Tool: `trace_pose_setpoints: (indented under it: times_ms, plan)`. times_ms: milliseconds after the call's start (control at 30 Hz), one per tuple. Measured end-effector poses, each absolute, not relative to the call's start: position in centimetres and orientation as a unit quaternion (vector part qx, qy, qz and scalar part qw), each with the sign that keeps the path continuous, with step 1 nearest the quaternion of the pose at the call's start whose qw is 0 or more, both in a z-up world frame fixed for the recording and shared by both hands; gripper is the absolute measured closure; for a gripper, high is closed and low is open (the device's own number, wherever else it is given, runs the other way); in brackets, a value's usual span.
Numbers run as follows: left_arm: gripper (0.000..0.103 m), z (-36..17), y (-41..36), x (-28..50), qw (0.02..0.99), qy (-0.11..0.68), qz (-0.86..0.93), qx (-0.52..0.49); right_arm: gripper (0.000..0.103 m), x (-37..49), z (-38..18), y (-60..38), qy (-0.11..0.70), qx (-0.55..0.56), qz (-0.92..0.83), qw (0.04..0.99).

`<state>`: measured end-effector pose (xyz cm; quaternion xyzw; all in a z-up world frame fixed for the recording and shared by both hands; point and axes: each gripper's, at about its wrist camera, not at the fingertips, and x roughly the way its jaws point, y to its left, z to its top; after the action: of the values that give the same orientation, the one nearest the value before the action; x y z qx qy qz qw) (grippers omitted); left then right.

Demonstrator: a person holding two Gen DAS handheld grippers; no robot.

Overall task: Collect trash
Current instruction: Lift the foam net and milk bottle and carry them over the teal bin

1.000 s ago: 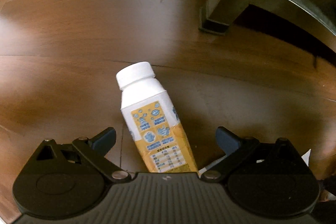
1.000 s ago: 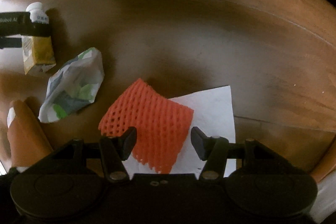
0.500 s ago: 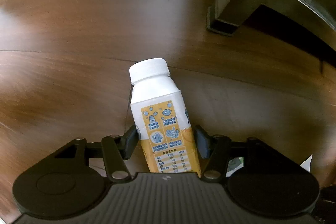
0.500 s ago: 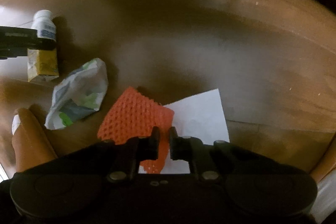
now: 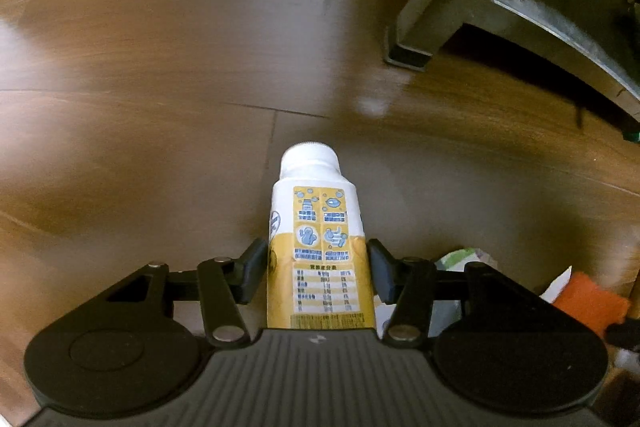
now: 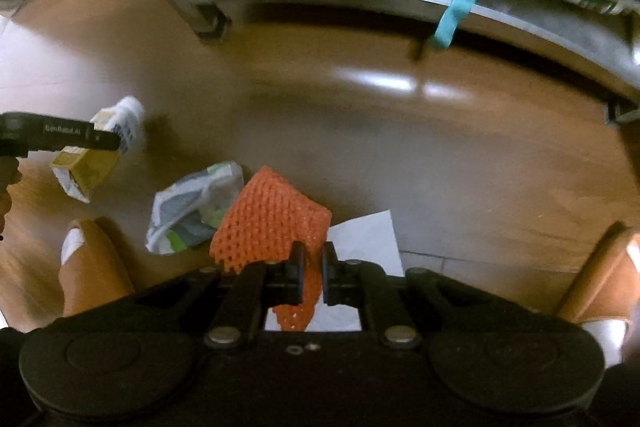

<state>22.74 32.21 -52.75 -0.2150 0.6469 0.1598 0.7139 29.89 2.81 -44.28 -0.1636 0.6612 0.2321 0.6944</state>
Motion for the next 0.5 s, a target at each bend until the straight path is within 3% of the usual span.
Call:
trace_pose_setpoints:
  times_ms: [500]
  plan:
    - [0.051, -38.5, 33.6, 19.7, 0.773, 0.573, 0.167, -0.217, 0.097, 27.9, -25.5, -0.1, 0.559, -0.183, 0.242, 0.771]
